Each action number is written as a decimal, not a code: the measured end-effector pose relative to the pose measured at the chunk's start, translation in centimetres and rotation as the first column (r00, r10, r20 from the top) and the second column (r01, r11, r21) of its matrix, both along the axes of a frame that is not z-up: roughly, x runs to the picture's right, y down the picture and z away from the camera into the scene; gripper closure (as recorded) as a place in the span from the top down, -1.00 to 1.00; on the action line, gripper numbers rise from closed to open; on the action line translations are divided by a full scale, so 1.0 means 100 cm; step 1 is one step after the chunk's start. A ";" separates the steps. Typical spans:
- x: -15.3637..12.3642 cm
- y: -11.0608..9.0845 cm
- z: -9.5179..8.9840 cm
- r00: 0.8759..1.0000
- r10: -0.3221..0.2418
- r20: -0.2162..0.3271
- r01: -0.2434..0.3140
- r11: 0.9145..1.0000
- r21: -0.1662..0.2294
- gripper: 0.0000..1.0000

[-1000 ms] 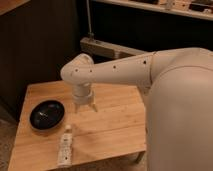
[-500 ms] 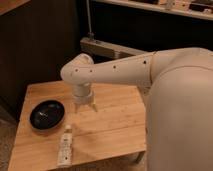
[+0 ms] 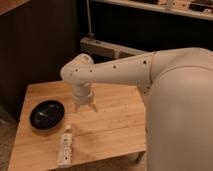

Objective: Place the bottle in the ceramic bowl

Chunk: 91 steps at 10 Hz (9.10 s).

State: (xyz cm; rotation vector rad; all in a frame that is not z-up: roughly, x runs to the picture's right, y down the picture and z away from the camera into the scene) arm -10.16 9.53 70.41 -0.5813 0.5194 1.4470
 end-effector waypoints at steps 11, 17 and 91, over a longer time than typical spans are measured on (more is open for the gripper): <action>0.000 0.000 0.000 1.000 0.000 0.000 0.000 1.000 -0.001 0.30; 0.018 0.024 0.023 0.959 0.218 0.183 -0.208 0.976 -0.073 0.30; -0.184 0.003 0.079 0.829 -0.085 0.553 0.100 0.995 0.003 -0.82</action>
